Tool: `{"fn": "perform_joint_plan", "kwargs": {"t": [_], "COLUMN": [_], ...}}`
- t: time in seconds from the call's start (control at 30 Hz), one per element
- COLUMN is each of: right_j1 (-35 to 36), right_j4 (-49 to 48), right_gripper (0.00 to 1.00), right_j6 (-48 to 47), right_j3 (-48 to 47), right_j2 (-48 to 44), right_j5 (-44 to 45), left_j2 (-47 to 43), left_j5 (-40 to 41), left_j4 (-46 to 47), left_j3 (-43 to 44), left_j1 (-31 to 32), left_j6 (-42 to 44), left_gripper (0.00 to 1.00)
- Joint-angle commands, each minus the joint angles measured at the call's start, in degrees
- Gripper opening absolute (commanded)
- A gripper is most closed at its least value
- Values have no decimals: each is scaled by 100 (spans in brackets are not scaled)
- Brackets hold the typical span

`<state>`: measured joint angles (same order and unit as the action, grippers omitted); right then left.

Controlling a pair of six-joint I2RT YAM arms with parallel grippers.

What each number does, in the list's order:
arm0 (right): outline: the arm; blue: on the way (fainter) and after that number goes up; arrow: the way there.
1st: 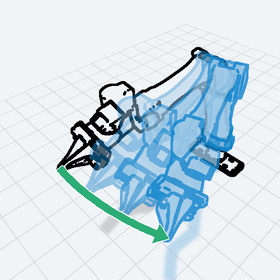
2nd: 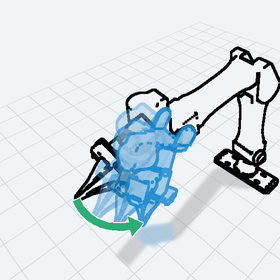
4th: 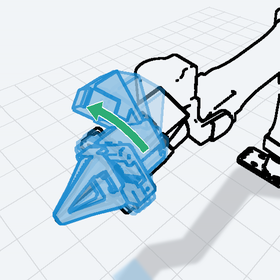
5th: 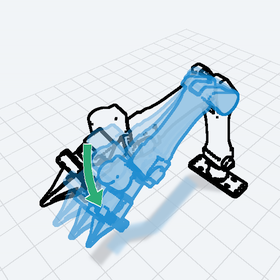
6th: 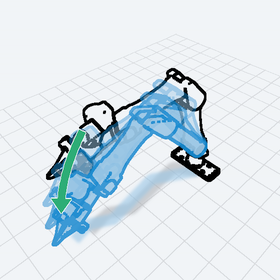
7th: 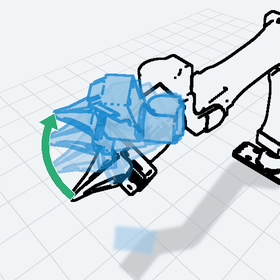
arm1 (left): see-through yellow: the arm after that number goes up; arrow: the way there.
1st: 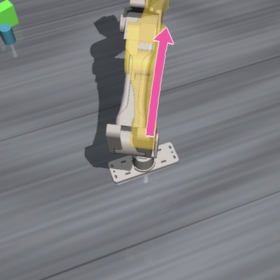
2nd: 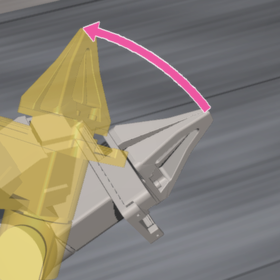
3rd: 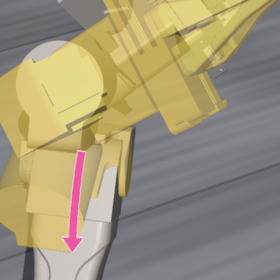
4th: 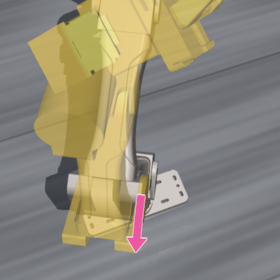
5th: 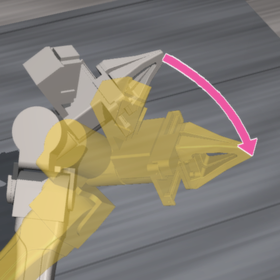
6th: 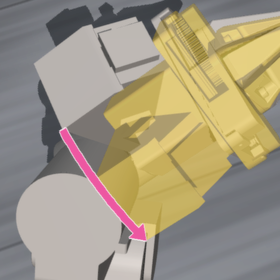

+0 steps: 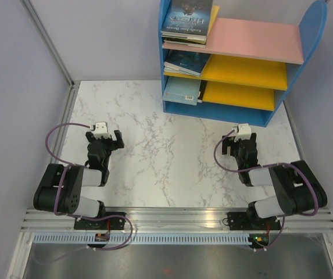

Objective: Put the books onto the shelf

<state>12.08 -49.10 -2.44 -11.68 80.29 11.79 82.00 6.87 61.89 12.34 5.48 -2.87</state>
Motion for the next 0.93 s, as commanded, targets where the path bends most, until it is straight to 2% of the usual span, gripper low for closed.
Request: {"fn": "perform_joint_plan", "kwargs": {"t": [0.0,0.03,0.1,0.13,0.2,0.23,0.33,0.9], "right_j1": [-266,-372,-504,-504,-496,-487,-496,-504], "right_j4": [-917,-1517,-2090,-2521,-1973,-2485,-2158,-2191], "right_gripper": [98,98,98,98,98,98,98,98], "right_j6": [215,400,464,298,104,120,112,138], "right_j3": [-485,-362,-73,33,-19,60,-61,-45], "right_j2": [486,548,845,848,699,751,707,716], "right_j5": [558,561,447,64,-308,-274,-283,-213], "left_j2": [27,27,27,27,27,36,36,36], "left_j5": [33,33,33,33,33,33,33,33], "left_j4": [482,491,491,491,482,491,491,491], "left_j3": [-30,-30,-30,-21,-30,-30,-30,-30], "left_j1": [-29,-29,-29,-29,-29,-29,-29,-29], "left_j6": [279,279,279,279,279,279,279,279], "left_gripper": [100,100,100,100,100,100,100,100]}}
